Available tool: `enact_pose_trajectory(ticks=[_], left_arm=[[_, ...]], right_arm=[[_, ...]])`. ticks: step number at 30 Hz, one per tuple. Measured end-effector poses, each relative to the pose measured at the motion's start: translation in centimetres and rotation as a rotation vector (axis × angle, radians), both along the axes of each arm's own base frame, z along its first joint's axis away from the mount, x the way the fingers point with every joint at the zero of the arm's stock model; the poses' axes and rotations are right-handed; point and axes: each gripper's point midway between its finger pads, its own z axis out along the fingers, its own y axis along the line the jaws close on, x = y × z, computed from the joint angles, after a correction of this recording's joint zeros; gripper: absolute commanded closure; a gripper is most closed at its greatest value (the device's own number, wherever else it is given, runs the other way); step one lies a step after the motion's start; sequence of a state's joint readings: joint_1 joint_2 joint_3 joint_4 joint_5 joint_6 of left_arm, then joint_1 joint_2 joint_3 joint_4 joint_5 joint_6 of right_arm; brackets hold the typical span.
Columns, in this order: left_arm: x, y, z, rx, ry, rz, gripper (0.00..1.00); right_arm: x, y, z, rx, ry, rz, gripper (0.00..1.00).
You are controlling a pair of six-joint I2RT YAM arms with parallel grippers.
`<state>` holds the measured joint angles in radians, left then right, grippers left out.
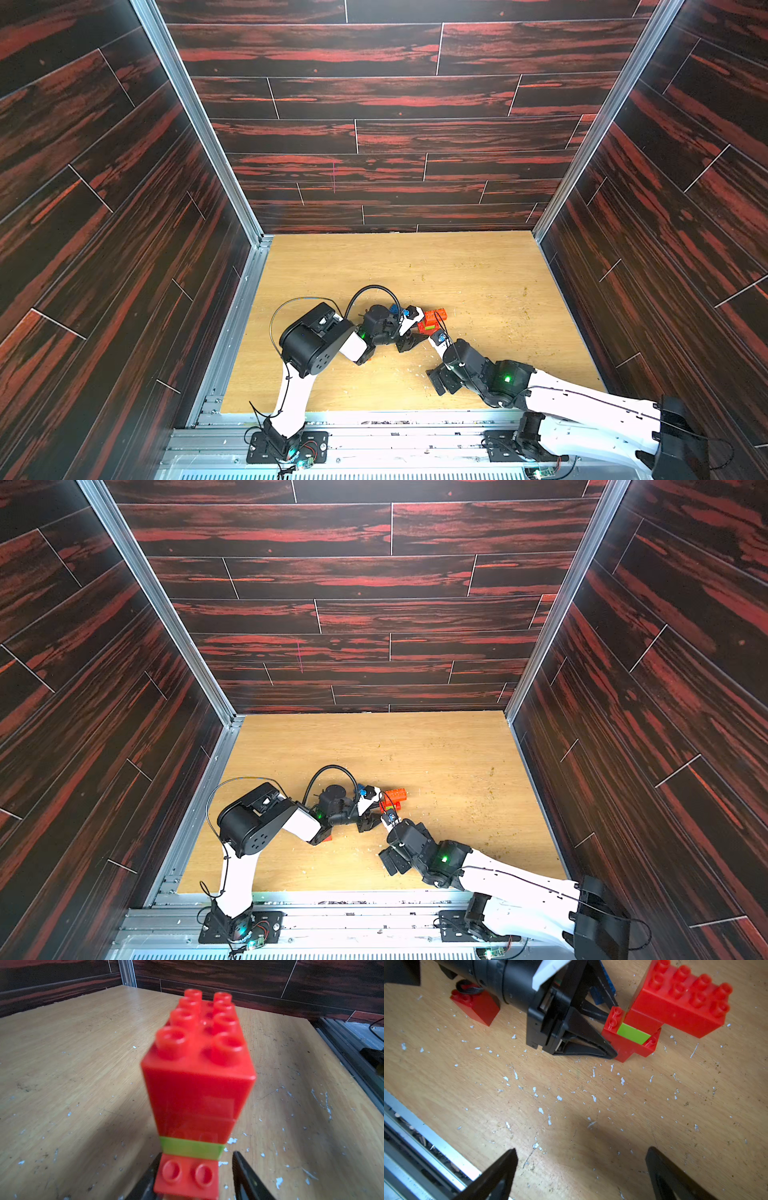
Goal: Assemble the letter f with lego
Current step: Adjust the lego brick at the center of the board.
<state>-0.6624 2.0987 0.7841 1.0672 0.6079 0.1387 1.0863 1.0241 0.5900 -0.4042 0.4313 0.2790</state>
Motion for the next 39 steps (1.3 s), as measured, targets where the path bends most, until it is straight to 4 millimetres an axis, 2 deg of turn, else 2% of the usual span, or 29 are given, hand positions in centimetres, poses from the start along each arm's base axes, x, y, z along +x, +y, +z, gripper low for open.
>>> enact_pose_trajectory(ticks=[6, 9, 19, 28, 39], left_arm=[[0.0, -0.1, 0.6, -0.008, -0.016, 0.0, 0.47], [0.0, -0.1, 0.9, -0.013, -0.023, -0.001, 0.51], [-0.2, 0.1, 1.0, -0.022, -0.041, 0.007, 0.52], [-0.2, 0.5, 2.5, -0.105, -0.096, 0.042, 0.51], [-0.3, 0.4, 2.2, -0.124, -0.098, 0.054, 0.51]], right_arm=[[0.0, 0.0, 0.4, 0.012, -0.011, -0.004, 0.02], [0.0, 0.0, 0.4, 0.013, -0.01, -0.006, 0.02], [0.0, 0.1, 0.4, 0.016, -0.01, -0.007, 0.01], [0.0, 0.0, 0.4, 0.016, -0.01, -0.012, 0.02], [-0.1, 0.1, 0.4, 0.016, -0.012, -0.01, 0.02]])
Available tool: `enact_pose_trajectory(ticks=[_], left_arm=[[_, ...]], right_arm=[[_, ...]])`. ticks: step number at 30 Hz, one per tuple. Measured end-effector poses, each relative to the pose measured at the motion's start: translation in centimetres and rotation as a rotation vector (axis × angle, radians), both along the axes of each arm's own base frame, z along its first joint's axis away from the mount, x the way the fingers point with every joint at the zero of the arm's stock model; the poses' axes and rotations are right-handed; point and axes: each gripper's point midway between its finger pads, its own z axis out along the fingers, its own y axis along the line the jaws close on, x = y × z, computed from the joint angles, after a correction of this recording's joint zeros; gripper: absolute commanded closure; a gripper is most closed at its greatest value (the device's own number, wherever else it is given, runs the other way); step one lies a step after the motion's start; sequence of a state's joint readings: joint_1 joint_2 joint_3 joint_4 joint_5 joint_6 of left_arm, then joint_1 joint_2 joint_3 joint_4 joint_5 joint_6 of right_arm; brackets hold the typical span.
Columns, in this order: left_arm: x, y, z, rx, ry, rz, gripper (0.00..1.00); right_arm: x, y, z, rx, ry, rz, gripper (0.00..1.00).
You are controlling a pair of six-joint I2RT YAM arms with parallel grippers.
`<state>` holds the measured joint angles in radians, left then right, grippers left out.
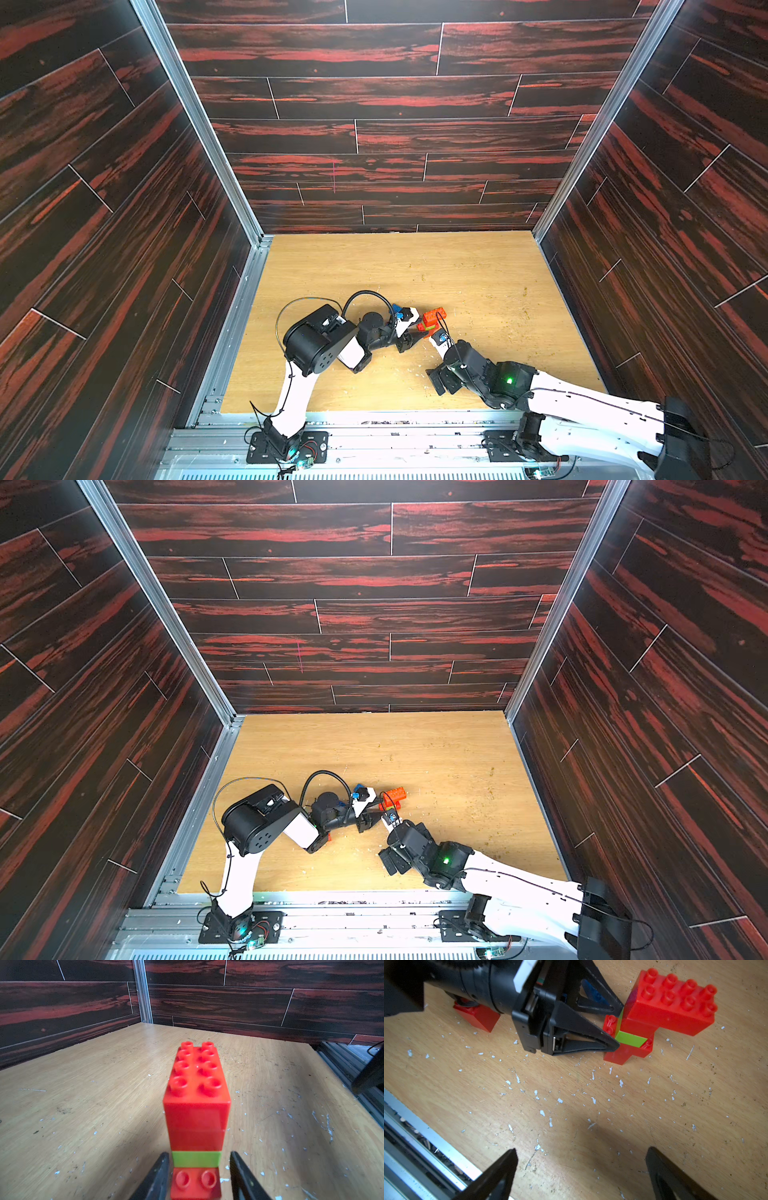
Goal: Assemble the letter f with lego
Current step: Adjust the lego brick at the center of the board.
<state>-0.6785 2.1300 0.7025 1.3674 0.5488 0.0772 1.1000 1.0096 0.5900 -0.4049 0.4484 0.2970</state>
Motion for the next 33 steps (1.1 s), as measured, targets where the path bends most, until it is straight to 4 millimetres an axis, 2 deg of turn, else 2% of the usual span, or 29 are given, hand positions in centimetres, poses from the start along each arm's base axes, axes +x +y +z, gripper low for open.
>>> enact_pose_trajectory(ticks=[10, 13, 33], left_arm=[[-0.13, -0.22, -0.36, 0.003, -0.001, 0.007, 0.6], [-0.1, -0.19, -0.53, 0.004, 0.002, 0.01, 0.69], [0.53, -0.75, -0.33, 0.022, 0.023, 0.01, 0.71]], right_arm=[[-0.01, 0.0, 0.0, 0.001, 0.001, -0.001, 0.02], [-0.03, 0.02, 0.0, 0.001, 0.001, 0.0, 0.02], [-0.15, 0.02, 0.0, -0.004, 0.001, 0.004, 0.02]])
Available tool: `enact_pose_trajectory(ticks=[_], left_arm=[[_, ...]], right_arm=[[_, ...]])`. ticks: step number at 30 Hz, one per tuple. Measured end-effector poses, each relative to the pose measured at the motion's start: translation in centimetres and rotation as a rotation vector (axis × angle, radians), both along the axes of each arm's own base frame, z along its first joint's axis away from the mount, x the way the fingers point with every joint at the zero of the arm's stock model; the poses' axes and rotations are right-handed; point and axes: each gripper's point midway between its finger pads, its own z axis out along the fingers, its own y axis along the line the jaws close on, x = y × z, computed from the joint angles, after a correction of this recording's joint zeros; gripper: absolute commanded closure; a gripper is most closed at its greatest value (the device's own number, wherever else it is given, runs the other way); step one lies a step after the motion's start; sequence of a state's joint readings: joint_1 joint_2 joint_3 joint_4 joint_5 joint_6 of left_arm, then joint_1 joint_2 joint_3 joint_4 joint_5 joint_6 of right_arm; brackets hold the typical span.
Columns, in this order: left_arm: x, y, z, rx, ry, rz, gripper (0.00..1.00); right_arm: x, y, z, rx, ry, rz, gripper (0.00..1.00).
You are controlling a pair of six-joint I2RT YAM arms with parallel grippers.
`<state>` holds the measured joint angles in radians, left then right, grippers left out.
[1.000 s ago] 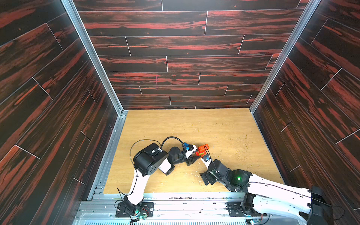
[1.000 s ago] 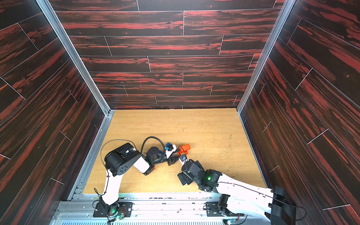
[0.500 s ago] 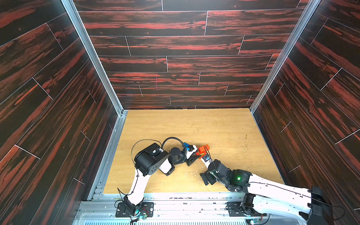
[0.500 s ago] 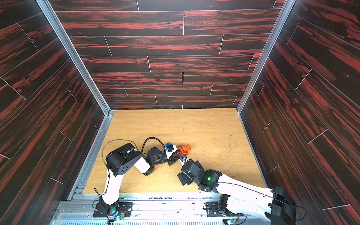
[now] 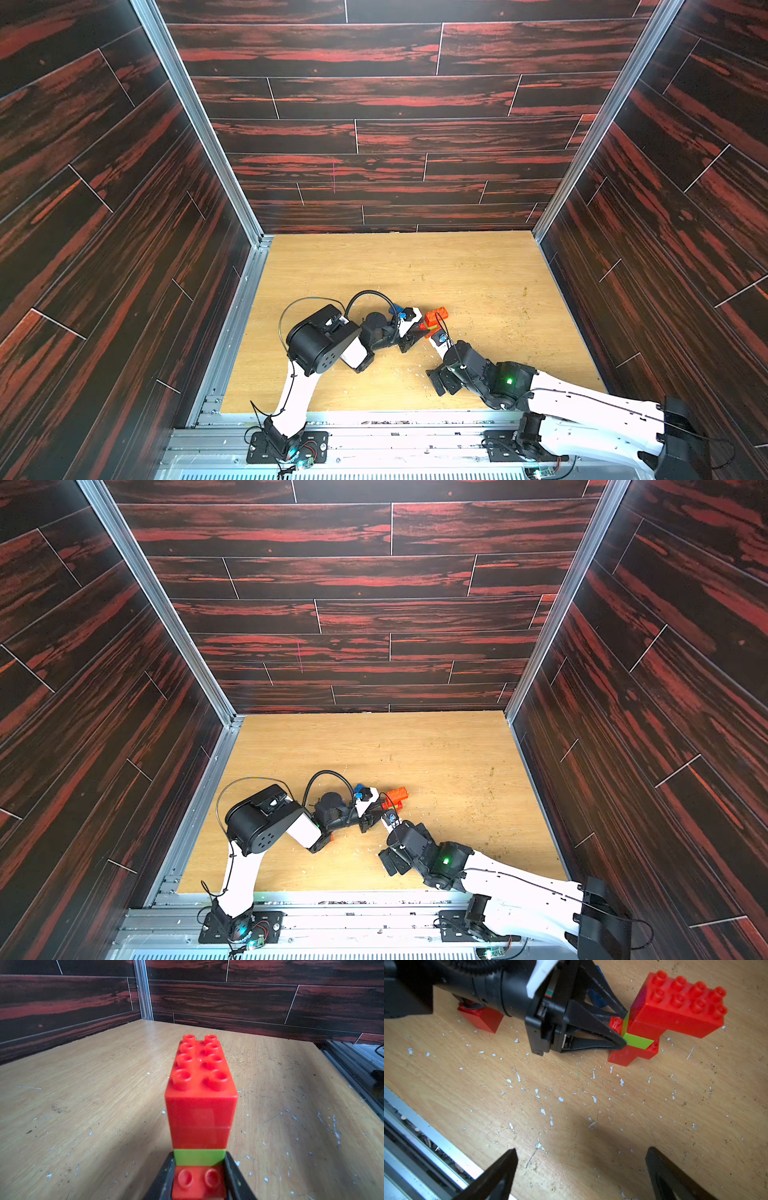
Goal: Assemble the letter f with lego
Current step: Adjust the lego brick at the center of the board.
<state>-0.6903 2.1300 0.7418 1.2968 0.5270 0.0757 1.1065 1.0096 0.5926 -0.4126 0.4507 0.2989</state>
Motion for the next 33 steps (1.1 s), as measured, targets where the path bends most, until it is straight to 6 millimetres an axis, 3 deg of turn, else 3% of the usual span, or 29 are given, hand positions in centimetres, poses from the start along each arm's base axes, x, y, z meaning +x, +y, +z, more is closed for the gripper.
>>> enact_pose_trajectory(ticks=[20, 33], left_arm=[[2.6, -2.8, 2.9, 0.107, 0.172, -0.026, 0.73], [5.4, -4.3, 8.6, -0.032, 0.396, -0.031, 0.73]], right_arm=[[-0.4, 0.3, 1.7, 0.058, -0.032, 0.017, 0.02], [-1.0, 0.6, 2.6, 0.083, -0.055, 0.039, 0.02]])
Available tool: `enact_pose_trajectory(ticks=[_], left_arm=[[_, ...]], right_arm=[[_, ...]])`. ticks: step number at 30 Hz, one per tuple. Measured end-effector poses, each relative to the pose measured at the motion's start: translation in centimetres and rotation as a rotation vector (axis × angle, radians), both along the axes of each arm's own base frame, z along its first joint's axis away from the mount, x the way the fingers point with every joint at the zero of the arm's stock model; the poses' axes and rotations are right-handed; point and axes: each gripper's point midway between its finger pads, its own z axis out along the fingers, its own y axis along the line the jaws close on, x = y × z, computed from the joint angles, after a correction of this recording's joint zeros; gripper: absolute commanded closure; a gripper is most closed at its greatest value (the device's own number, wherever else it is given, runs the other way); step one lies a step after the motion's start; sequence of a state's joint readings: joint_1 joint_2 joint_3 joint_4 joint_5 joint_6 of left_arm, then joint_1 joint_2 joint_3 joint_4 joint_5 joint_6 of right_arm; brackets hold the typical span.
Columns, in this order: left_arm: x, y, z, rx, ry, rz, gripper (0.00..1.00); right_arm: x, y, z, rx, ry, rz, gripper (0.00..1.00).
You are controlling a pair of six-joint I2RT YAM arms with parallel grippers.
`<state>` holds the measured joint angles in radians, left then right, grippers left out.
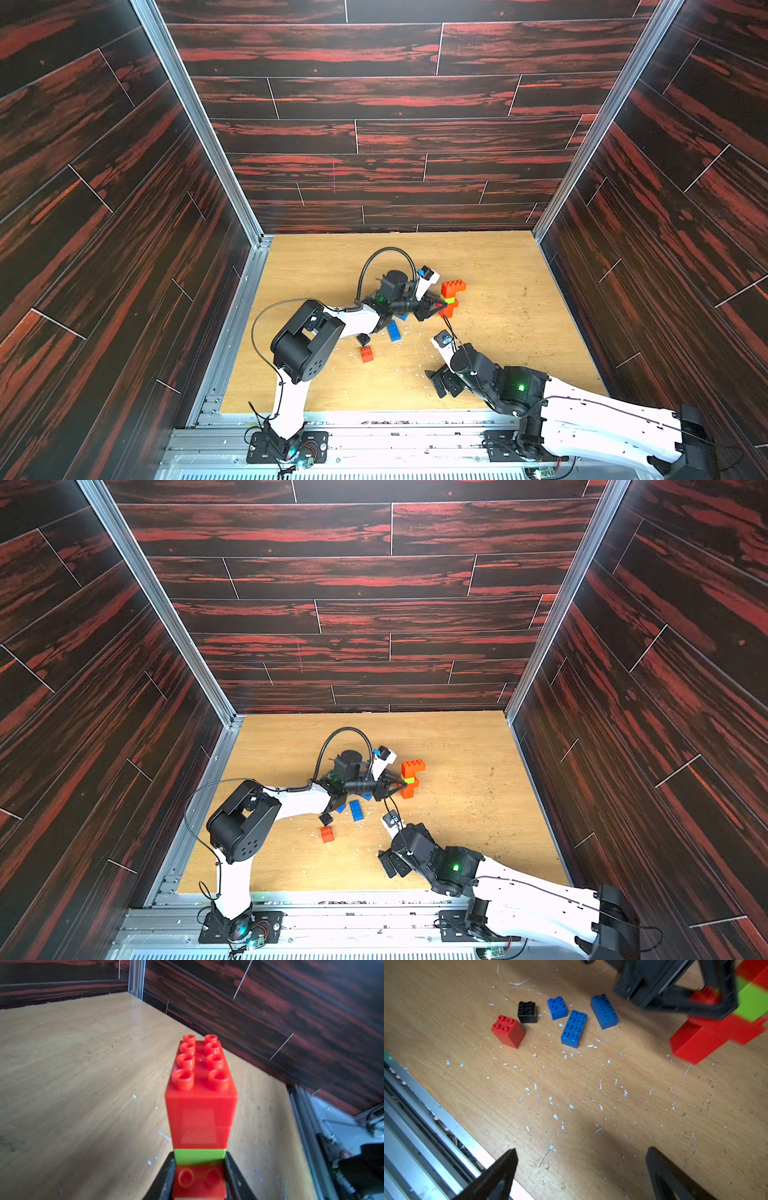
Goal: Assemble the letter f with lego
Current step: Adjust the lego brick at the center of the board.
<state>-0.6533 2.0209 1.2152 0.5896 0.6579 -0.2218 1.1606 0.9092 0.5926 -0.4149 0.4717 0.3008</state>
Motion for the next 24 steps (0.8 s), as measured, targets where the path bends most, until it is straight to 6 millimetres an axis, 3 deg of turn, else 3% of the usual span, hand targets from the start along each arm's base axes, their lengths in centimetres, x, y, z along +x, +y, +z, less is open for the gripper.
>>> enact_pose_trajectory(ticks=[4, 7, 24], left_arm=[[1.9, 0.0, 1.9, -0.067, 0.085, 0.026, 0.73], [3.1, 0.1, 2.1, -0.1, 0.161, 0.038, 0.74], [7.5, 0.1, -1.6, -0.165, 0.501, 0.095, 0.75]], right_arm=[[-0.1, 0.0, 0.5, 0.013, -0.014, -0.001, 0.02], [-0.2, -0.1, 0.8, 0.02, -0.024, -0.002, 0.02], [0.0, -0.3, 1.2, 0.023, -0.052, -0.023, 0.01]])
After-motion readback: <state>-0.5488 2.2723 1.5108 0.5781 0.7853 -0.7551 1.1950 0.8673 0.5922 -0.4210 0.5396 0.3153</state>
